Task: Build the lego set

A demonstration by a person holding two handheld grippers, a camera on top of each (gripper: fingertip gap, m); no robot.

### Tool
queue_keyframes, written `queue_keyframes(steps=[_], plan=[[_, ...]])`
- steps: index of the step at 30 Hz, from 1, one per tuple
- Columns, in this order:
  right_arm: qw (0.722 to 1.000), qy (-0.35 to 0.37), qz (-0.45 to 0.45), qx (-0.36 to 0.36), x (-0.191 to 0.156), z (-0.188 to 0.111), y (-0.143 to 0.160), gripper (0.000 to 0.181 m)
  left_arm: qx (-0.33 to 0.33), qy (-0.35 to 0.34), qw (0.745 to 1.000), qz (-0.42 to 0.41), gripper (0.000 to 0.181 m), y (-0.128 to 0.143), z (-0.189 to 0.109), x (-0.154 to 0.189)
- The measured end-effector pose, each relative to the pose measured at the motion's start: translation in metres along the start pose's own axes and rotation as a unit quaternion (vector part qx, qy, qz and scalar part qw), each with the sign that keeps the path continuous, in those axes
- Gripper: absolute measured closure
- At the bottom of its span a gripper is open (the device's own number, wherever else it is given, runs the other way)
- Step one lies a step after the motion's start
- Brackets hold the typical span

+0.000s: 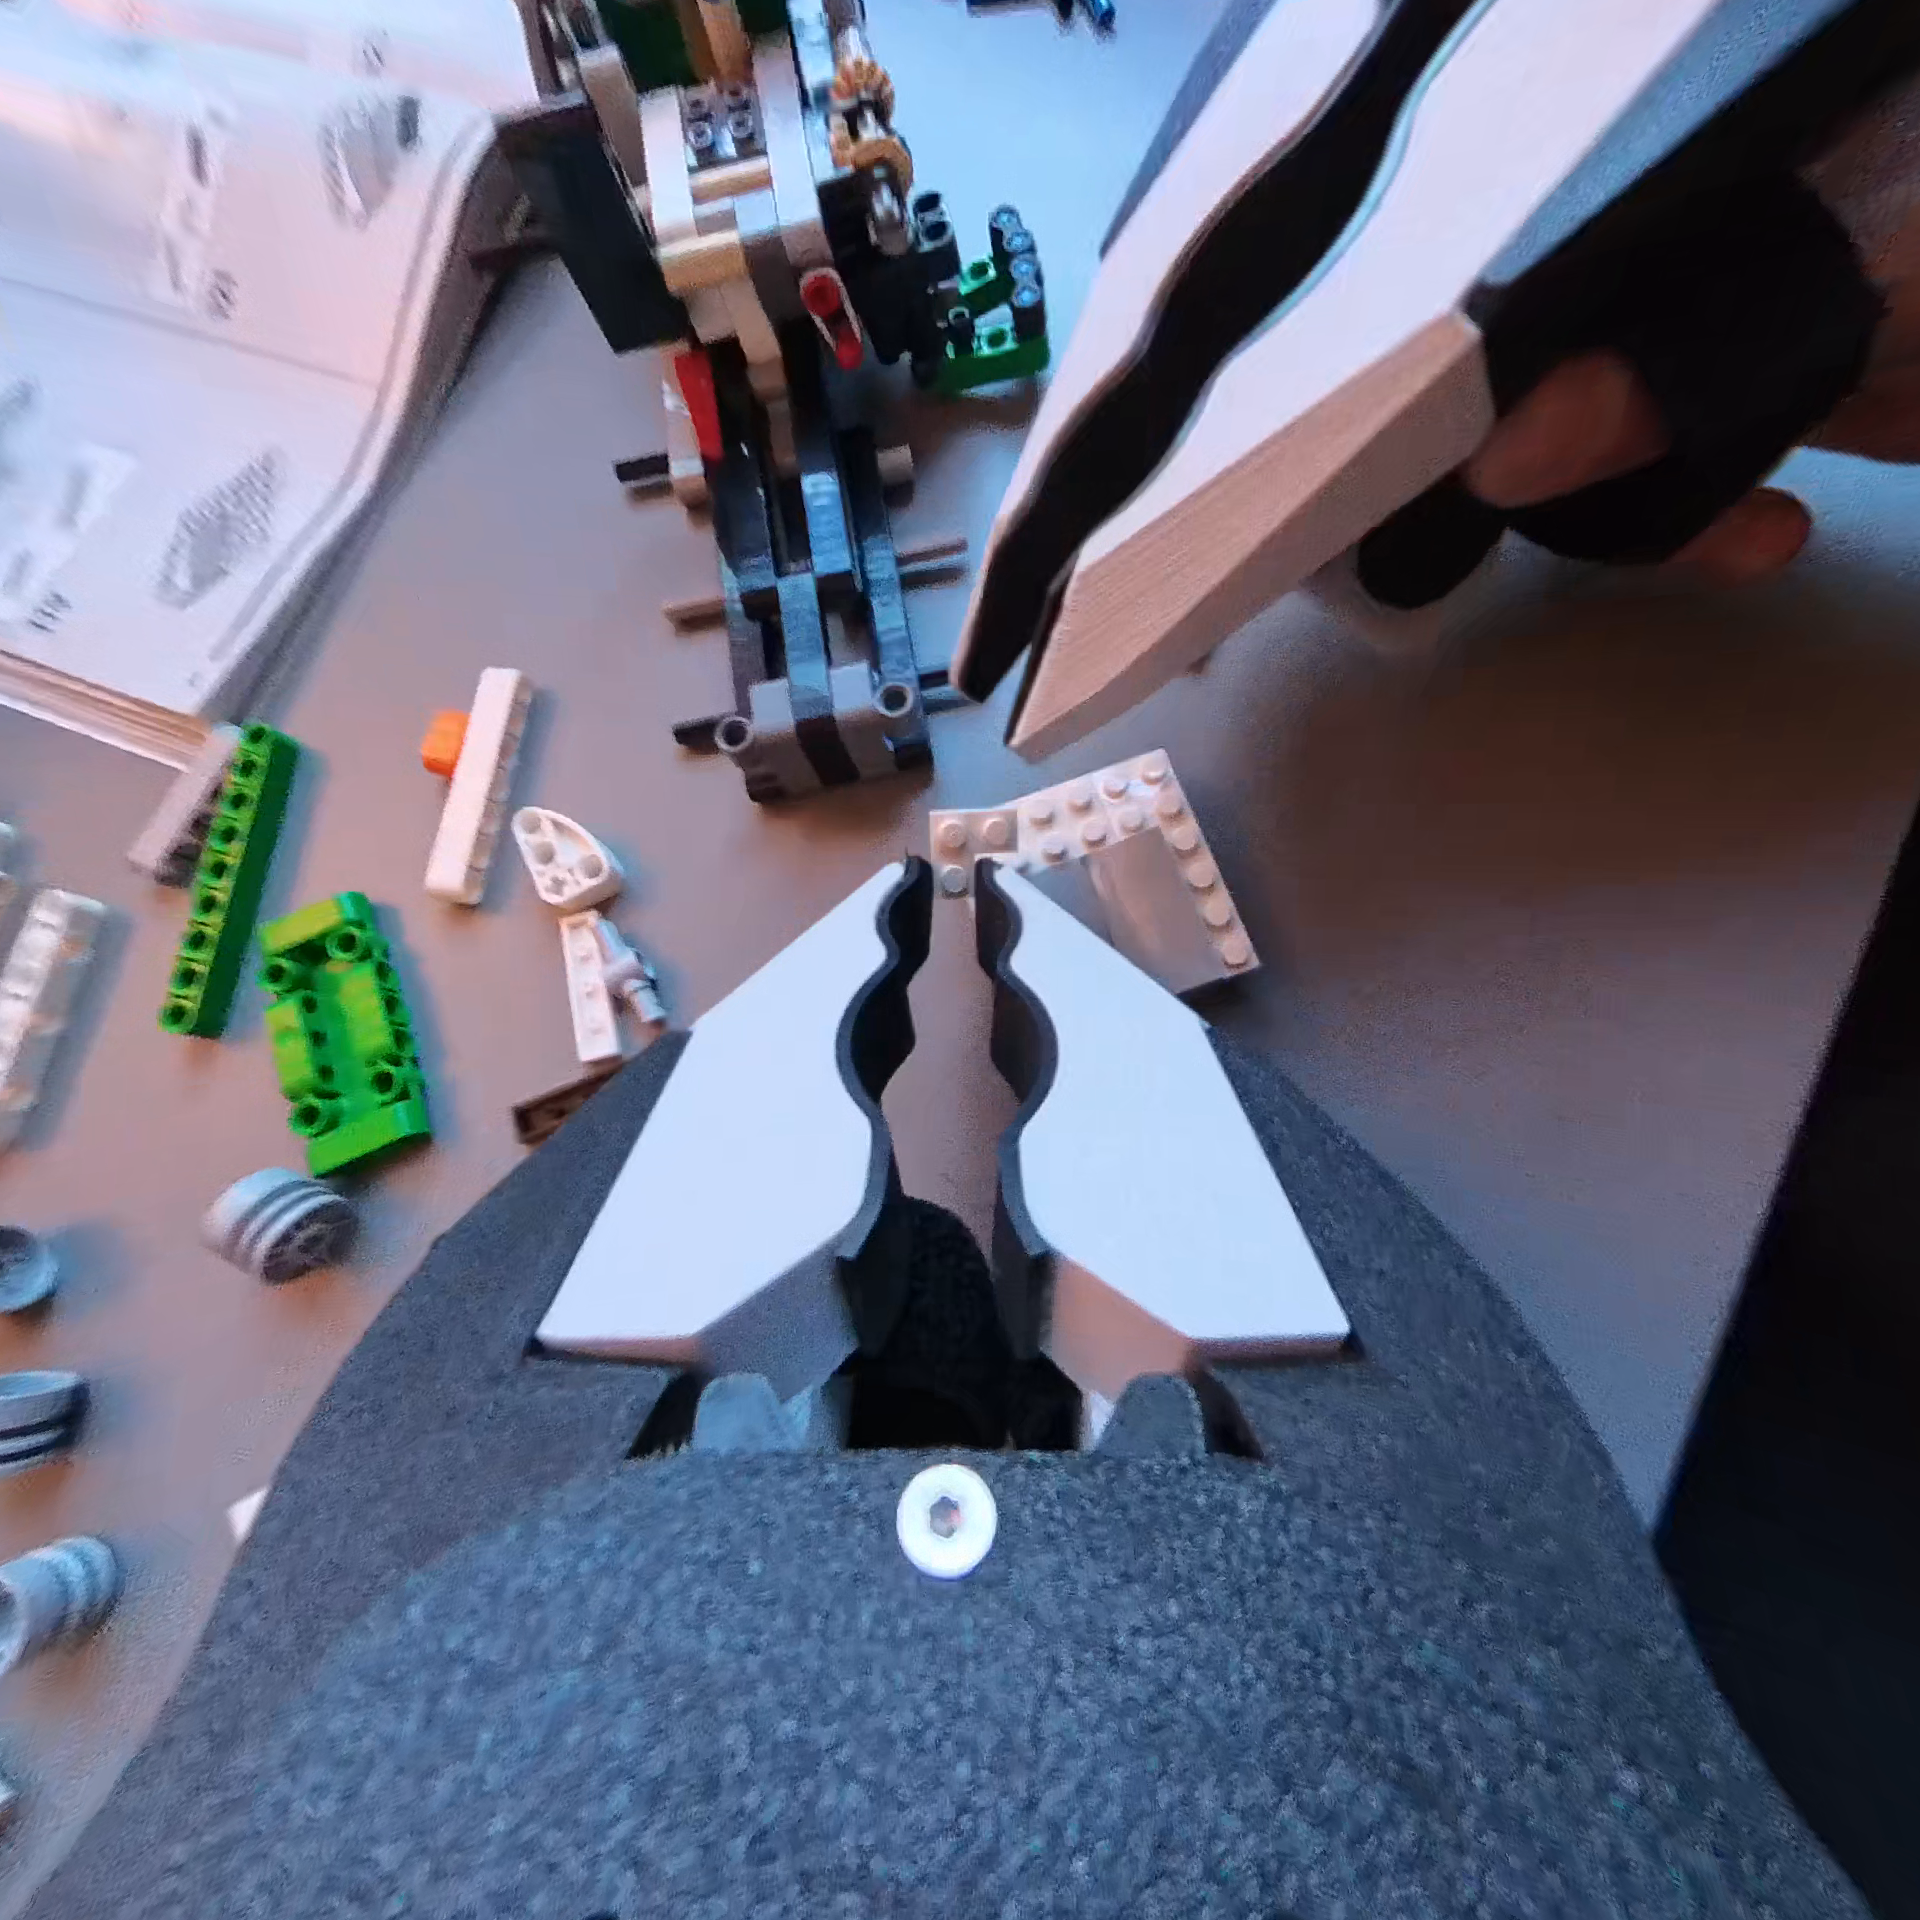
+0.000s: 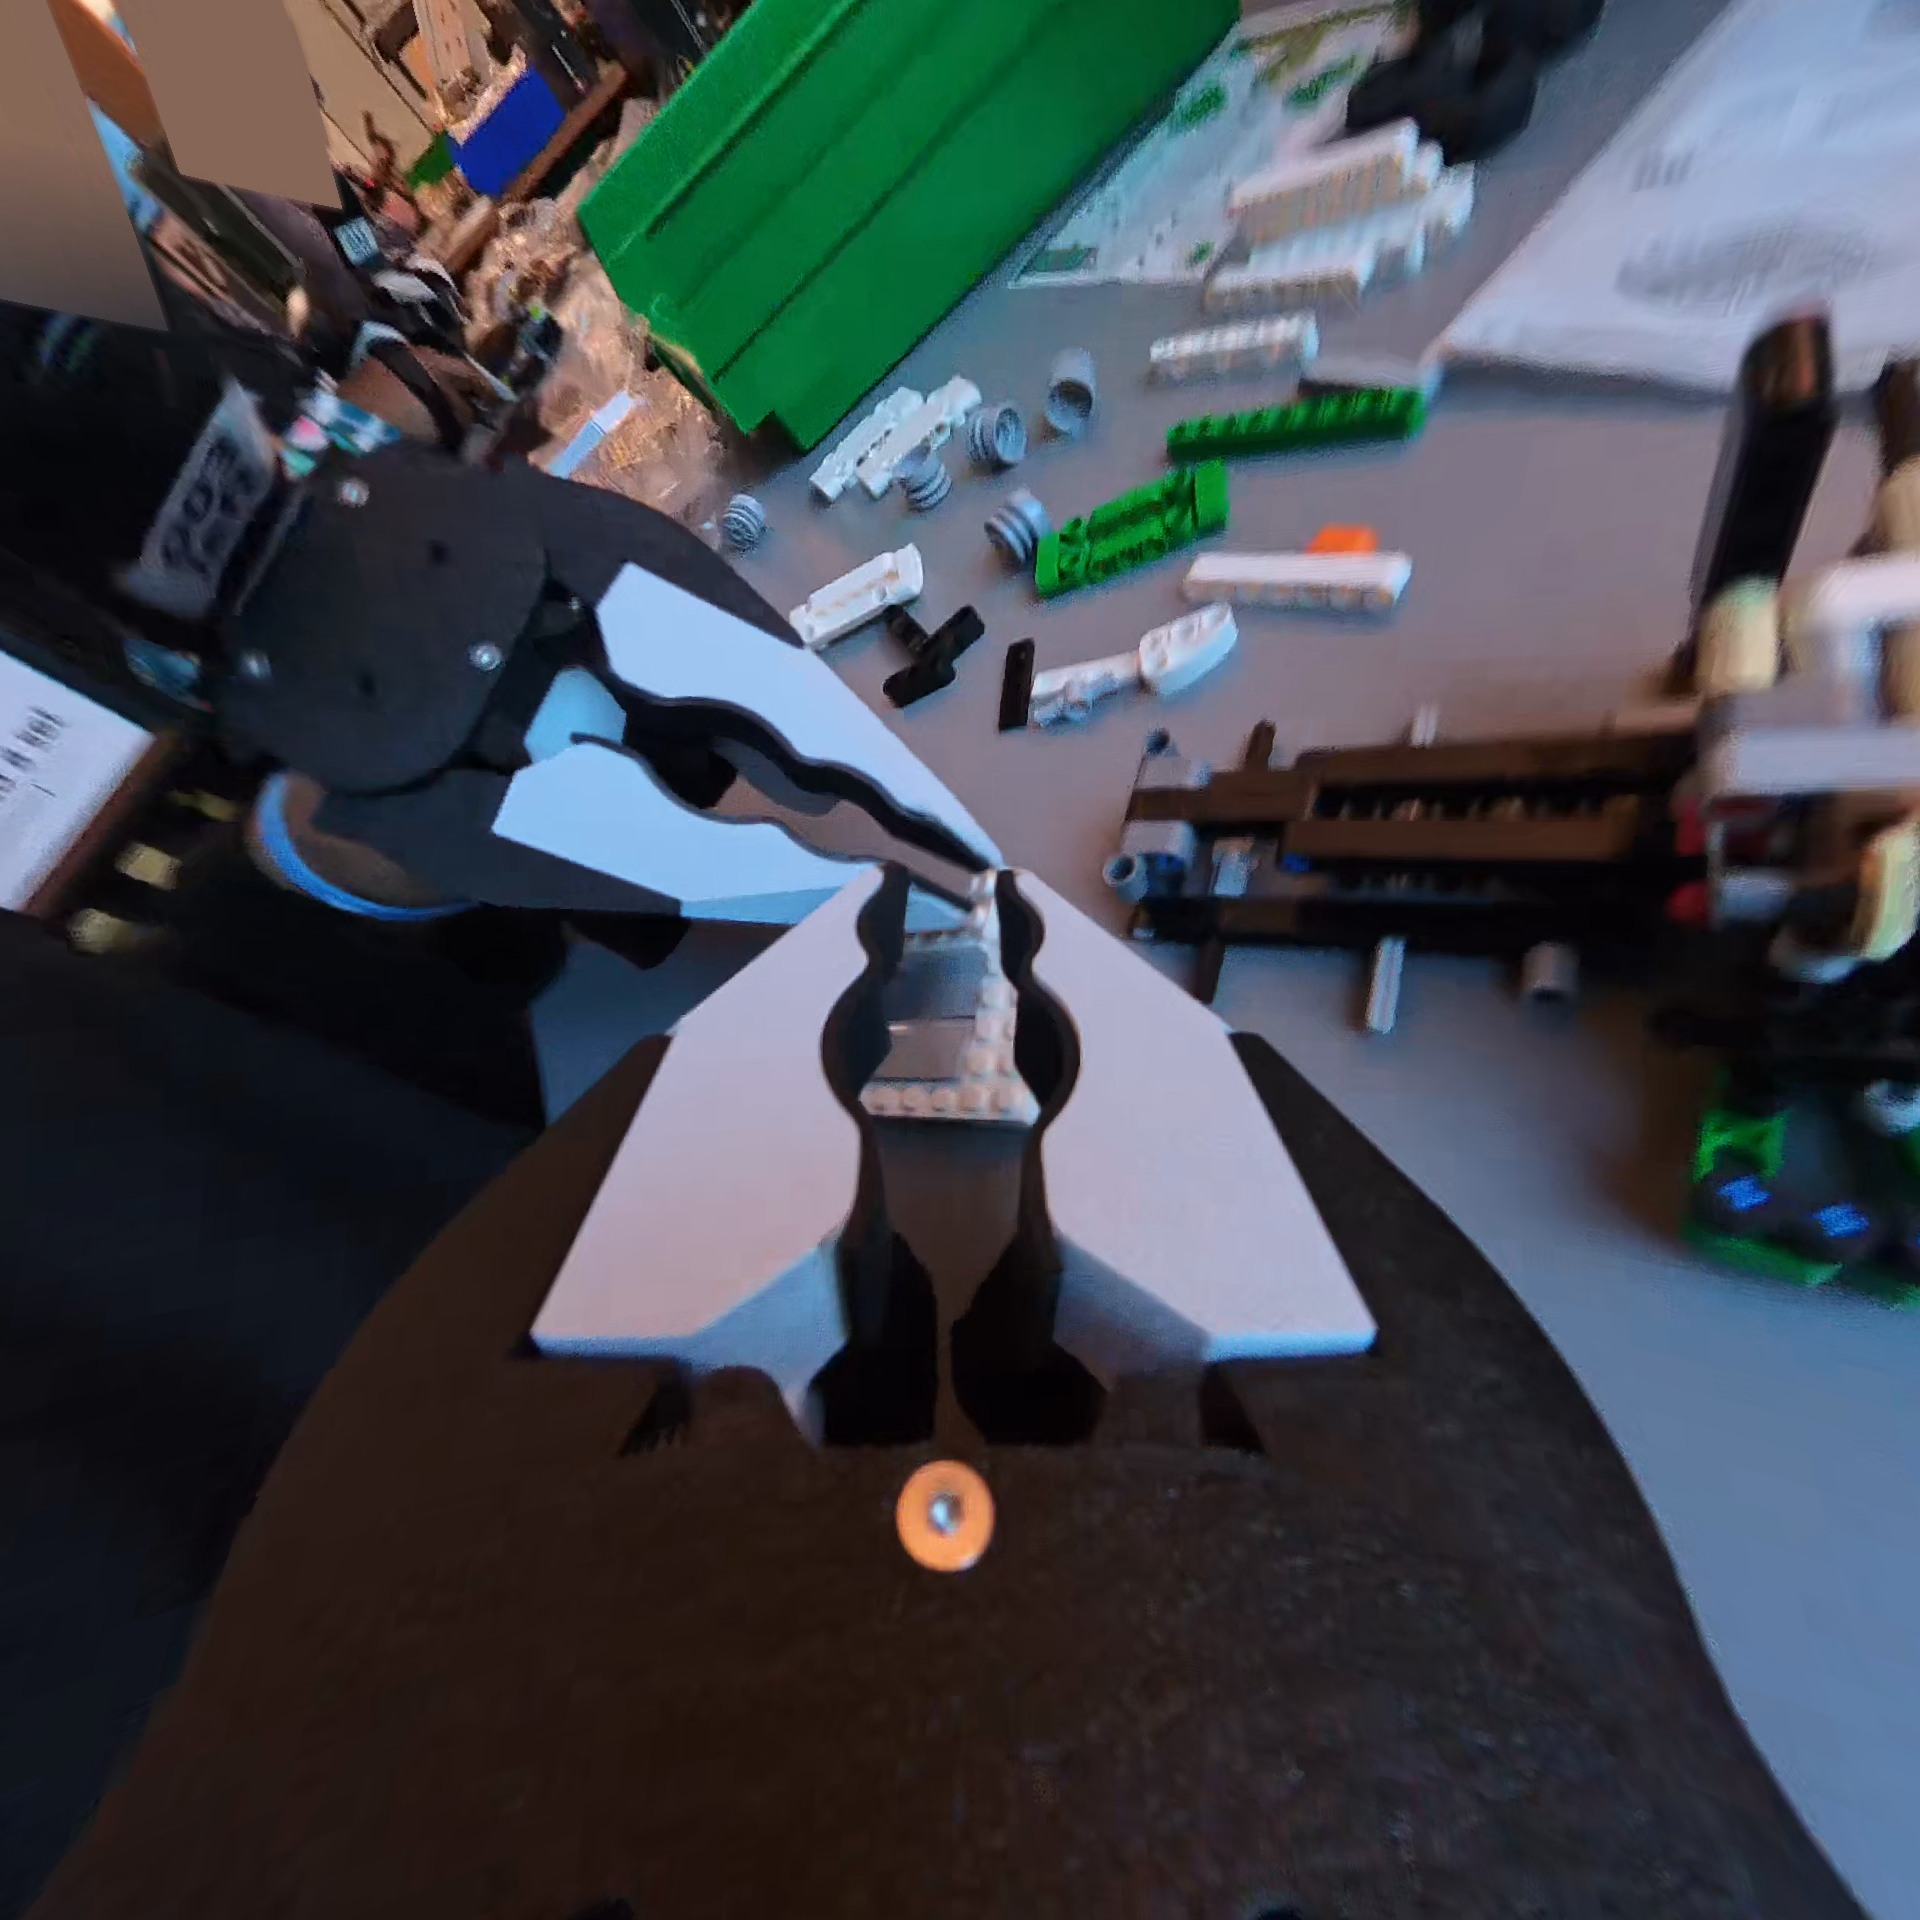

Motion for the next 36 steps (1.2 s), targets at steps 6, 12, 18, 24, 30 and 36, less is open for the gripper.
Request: queue_keyframes(steps=[6, 12, 18, 24, 30, 36], plan=[[0.995, 0.046, -0.083, -0.019, 0.002, 0.007, 0.004, 0.168, -0.027, 0.020, 0.999, -0.041, 0.174, -0.005, 0.001, 0.001], [0.994, 0.053, -0.082, -0.044, 0.007, 0.013, 0.005, 0.174, -0.049, 0.028, 0.996, -0.062, 0.174, -0.011, 0.005, 0.003], [0.993, 0.055, -0.088, -0.054, 0.007, 0.016, 0.005, 0.179, -0.074, 0.025, 0.993, -0.087, 0.174, -0.011, 0.007, 0.002], [0.990, 0.075, -0.097, -0.068, 0.009, 0.020, 0.007, 0.181, -0.083, 0.028, 0.992, -0.096, 0.174, -0.011, 0.006, 0.001], [0.991, 0.053, -0.112, -0.053, 0.005, 0.018, 0.005, 0.181, -0.090, 0.028, 0.990, -0.108, 0.174, -0.012, 0.005, 0.001], [0.988, 0.063, -0.121, -0.072, 0.005, 0.022, 0.007, 0.181, -0.099, 0.026, 0.989, -0.111, 0.174, -0.012, 0.005, 0.002]])
Point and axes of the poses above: each gripper's, where its closed fingertips meet, z out along the fingers, y out of its underside, x = y × z across the jaws, the point moved 7 cm from there along -z, back along the fingers, and after that the axes turned 14 degrees about z, right-handed, at the moved point
